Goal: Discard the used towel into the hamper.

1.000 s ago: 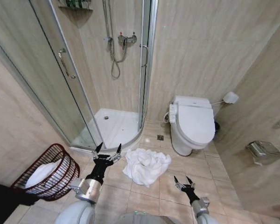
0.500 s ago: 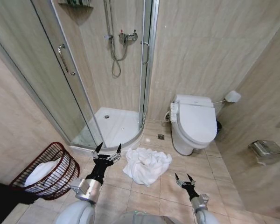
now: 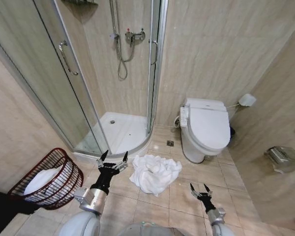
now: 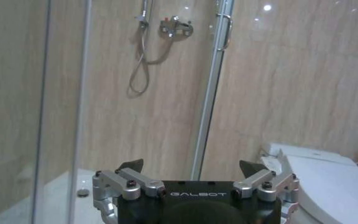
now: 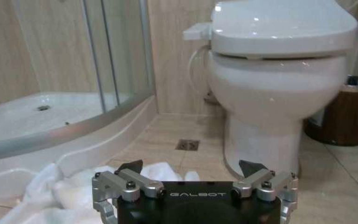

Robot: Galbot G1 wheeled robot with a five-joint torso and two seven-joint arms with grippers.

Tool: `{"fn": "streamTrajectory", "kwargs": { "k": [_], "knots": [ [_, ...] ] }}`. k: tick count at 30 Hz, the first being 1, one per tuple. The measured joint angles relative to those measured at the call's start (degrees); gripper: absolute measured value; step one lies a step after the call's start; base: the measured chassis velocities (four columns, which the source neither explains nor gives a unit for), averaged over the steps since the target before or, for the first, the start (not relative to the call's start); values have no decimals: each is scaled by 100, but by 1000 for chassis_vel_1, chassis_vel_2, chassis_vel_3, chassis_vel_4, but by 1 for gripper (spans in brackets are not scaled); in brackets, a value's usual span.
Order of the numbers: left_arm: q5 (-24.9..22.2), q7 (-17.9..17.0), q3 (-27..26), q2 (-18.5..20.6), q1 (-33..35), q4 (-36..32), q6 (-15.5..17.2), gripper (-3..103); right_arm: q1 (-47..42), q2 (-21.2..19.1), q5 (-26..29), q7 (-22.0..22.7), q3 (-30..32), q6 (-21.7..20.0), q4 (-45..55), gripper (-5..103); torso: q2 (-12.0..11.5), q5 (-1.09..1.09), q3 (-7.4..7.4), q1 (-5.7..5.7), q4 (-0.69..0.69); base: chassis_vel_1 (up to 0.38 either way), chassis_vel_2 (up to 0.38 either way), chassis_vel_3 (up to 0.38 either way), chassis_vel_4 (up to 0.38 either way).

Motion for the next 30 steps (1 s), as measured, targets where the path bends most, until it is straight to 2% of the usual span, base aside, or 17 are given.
{"fn": "streamTrajectory", "kwargs": {
  "k": [4, 7, 18, 30],
  "knots": [
    [0, 0, 0, 0, 0, 0, 0, 100, -90, -33, 75, 71, -26, -146, 252, 100, -69, 0, -43, -27, 0, 40, 47, 53, 41],
    [0, 0, 0, 0, 0, 0, 0, 100, -37, -45, -5, 422, -50, -260, 300, 100, -151, 2, -91, -60, 0, 68, 70, 64, 65],
    [0, 0, 0, 0, 0, 0, 0, 100, 48, -78, -136, 455, -131, -378, 301, 100, -369, 0, -218, -150, 0, 28, 28, 24, 26],
    [0, 0, 0, 0, 0, 0, 0, 100, 173, 98, -441, 470, -251, -335, 245, 100, -612, 0, -360, -250, 1, 0, 0, 0, 0]
  ]
}}
